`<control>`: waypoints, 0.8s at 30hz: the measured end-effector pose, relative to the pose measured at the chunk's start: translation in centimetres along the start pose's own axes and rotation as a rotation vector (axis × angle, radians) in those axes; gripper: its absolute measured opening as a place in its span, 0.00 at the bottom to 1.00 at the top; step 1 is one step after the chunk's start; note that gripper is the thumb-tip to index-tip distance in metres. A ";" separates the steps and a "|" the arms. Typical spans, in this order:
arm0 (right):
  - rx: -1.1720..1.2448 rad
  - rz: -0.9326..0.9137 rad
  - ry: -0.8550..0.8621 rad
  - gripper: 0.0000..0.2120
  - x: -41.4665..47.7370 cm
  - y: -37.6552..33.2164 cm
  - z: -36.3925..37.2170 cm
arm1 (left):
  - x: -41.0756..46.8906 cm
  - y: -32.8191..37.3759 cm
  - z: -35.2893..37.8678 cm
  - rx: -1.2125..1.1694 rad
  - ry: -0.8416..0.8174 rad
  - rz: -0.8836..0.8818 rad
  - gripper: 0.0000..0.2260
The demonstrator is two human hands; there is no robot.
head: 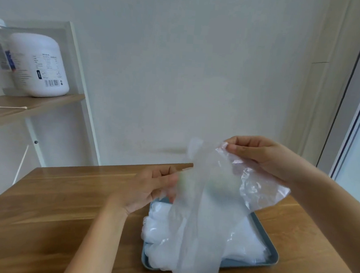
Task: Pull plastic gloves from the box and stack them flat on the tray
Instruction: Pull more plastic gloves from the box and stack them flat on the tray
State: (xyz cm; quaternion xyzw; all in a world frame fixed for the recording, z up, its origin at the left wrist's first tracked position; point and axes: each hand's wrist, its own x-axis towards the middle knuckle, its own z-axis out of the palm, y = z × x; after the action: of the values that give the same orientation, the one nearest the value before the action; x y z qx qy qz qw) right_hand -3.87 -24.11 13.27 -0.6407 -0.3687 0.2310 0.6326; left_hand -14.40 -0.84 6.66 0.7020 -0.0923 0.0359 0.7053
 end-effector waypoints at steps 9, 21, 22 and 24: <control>-0.494 0.333 0.281 0.09 -0.3 8.6 -1.5 | 0.0 -2.1 -2.4 0.357 0.201 -0.344 0.11; -0.934 0.242 0.249 0.05 0.2 14.2 -1.3 | 1.4 -4.3 -1.0 1.048 0.742 -0.106 0.04; -0.939 0.237 0.247 0.05 0.3 14.3 -1.3 | 1.6 -4.2 -0.2 0.993 0.700 -0.019 0.02; -0.947 0.235 0.257 0.05 0.3 14.4 -1.3 | 2.2 -4.7 1.8 0.901 0.489 0.045 0.04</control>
State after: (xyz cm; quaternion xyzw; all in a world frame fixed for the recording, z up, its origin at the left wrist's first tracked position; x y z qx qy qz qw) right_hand -0.08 -23.72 -0.67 -0.9178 -0.2776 0.0273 0.2826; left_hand -11.59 -2.82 2.43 0.9053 0.0849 0.2503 0.3326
